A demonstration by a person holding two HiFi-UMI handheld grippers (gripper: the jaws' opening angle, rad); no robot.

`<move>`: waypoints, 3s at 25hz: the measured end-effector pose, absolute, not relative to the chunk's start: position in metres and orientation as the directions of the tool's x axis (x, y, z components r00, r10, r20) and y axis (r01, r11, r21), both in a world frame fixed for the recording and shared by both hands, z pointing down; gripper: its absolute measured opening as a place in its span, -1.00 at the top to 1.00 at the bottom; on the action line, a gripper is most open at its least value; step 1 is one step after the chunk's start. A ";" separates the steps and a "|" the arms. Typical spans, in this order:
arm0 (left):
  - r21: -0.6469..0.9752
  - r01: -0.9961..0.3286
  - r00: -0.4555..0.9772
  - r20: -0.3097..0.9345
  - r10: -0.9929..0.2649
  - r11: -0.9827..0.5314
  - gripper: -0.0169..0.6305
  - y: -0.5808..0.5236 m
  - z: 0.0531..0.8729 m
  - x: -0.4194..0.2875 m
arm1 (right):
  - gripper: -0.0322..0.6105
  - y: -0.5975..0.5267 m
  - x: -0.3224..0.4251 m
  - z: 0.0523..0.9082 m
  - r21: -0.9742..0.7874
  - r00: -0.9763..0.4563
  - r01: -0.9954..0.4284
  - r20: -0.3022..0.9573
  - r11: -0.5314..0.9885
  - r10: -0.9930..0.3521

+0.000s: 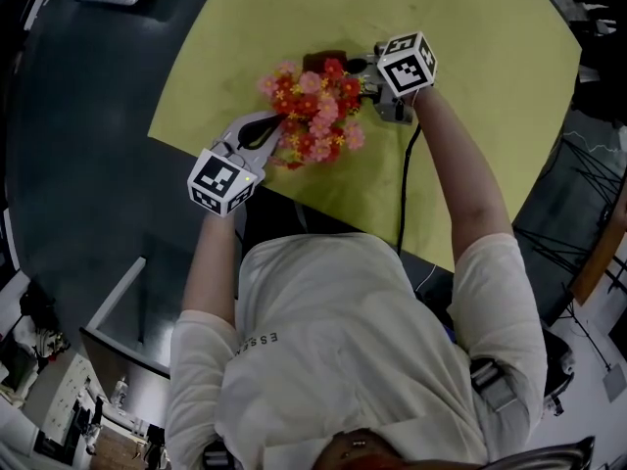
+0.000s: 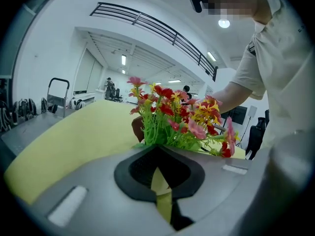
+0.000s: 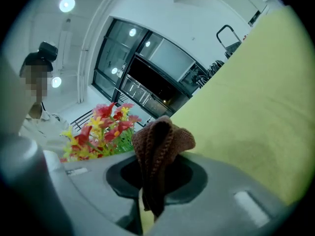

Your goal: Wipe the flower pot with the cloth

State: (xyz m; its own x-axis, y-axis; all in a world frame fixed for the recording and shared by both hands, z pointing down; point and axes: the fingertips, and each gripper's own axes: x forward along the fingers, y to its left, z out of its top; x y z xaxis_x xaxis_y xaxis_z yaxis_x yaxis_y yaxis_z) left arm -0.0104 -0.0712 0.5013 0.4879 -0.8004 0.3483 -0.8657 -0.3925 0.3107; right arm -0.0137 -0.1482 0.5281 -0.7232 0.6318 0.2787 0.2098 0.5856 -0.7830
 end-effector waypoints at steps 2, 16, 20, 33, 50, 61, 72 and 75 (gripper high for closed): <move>0.311 -0.867 0.486 0.350 -0.801 -0.390 0.91 -0.072 0.501 -0.010 | 0.72 -0.149 -0.004 0.527 -0.786 -0.728 0.202 0.278 0.584 0.626; 0.326 -0.881 0.448 0.344 -0.825 -0.343 0.91 -0.065 0.505 -0.021 | 0.71 -0.155 0.083 0.525 -0.640 -0.872 -0.180 0.455 0.747 0.179; 0.318 -0.896 0.402 0.281 -0.872 -0.310 0.91 -0.070 0.485 -0.049 | 0.71 -0.165 0.106 0.500 -0.507 -0.870 -0.421 0.461 0.752 -0.177; 0.248 -0.746 0.662 0.166 -0.731 -0.619 0.91 -0.092 0.429 -0.081 | 0.71 -0.097 0.145 0.448 -0.378 -0.538 -0.833 0.388 0.404 -0.748; 0.330 -0.469 0.882 0.222 -0.416 -0.819 0.91 -0.028 0.457 -0.133 | 0.71 0.062 0.011 0.504 -0.359 -0.361 -0.916 0.540 0.179 -0.761; 0.361 -0.509 0.860 0.260 -0.440 -0.782 0.91 -0.031 0.473 -0.178 | 0.71 -0.032 -0.074 0.522 -0.236 -0.314 -0.947 0.533 0.218 -0.786; 0.385 -0.559 0.829 0.266 -0.492 -0.734 0.91 -0.034 0.482 -0.201 | 0.71 -0.103 -0.066 0.551 -0.254 -0.038 -0.955 0.616 -0.153 -0.787; 0.398 -0.545 0.839 0.261 -0.478 -0.738 0.91 -0.033 0.483 -0.201 | 0.71 -0.105 -0.060 0.554 -0.281 0.010 -0.931 0.616 -0.232 -0.787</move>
State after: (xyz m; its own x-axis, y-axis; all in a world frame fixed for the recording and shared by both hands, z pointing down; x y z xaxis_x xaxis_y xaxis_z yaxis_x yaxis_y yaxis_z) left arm -0.2007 -0.0326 0.4833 0.8386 -0.4781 0.2610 -0.5447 -0.7383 0.3977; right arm -0.0598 -0.1053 0.5535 0.0100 -0.7873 0.6165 -0.9313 -0.2319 -0.2810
